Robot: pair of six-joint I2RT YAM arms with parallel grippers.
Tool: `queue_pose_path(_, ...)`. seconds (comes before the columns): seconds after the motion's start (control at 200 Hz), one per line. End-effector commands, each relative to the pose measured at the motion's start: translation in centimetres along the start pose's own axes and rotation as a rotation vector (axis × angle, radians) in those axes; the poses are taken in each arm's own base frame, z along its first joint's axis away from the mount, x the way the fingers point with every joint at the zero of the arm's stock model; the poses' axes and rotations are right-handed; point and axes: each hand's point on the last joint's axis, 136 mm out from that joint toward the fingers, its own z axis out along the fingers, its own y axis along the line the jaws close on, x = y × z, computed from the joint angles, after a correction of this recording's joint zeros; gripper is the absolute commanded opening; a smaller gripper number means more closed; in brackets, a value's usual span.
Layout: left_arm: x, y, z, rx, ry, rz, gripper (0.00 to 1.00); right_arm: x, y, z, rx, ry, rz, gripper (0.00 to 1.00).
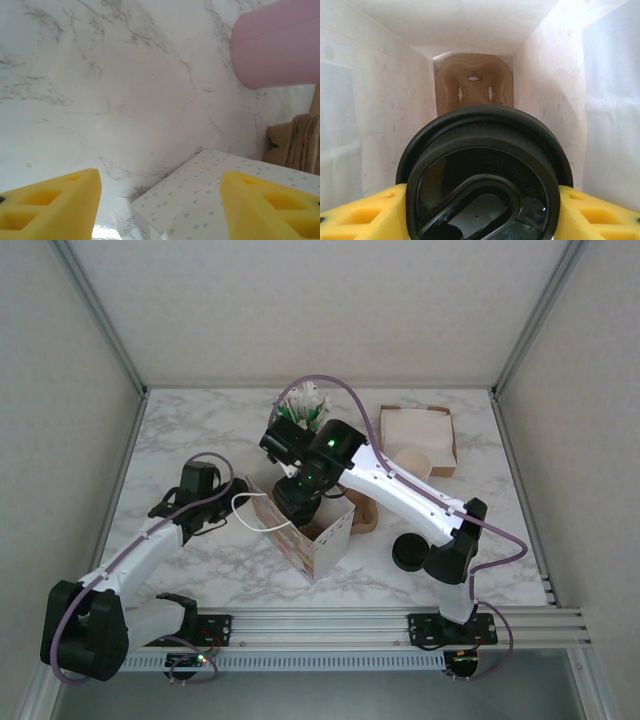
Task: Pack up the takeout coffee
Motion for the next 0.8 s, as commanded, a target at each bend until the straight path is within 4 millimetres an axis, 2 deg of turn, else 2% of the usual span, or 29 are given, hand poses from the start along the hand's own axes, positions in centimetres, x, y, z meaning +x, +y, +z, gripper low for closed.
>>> queue_pose_path(0.0, -0.6, 0.6, 0.0, -0.041, -0.003, -0.039, 0.63, 0.6, 0.3, 0.5, 0.017, 0.026, -0.039, 0.53)
queue_pose_path(0.37, -1.9, 0.4, 0.8, -0.034, 0.004, -0.095, 0.58, 1.2, 0.8, 2.9, 0.033, 0.083, -0.085, 0.53)
queue_pose_path(0.591, -2.0, 0.7, 1.6, -0.054, 0.018, -0.091, 0.57, 1.4, 1.0, 4.0, 0.037, 0.098, -0.101, 0.52)
queue_pose_path(0.796, -1.6, 0.9, 3.1, -0.059, 0.065, -0.094, 0.54, 1.3, 0.9, 4.9, 0.045, 0.097, -0.106, 0.52)
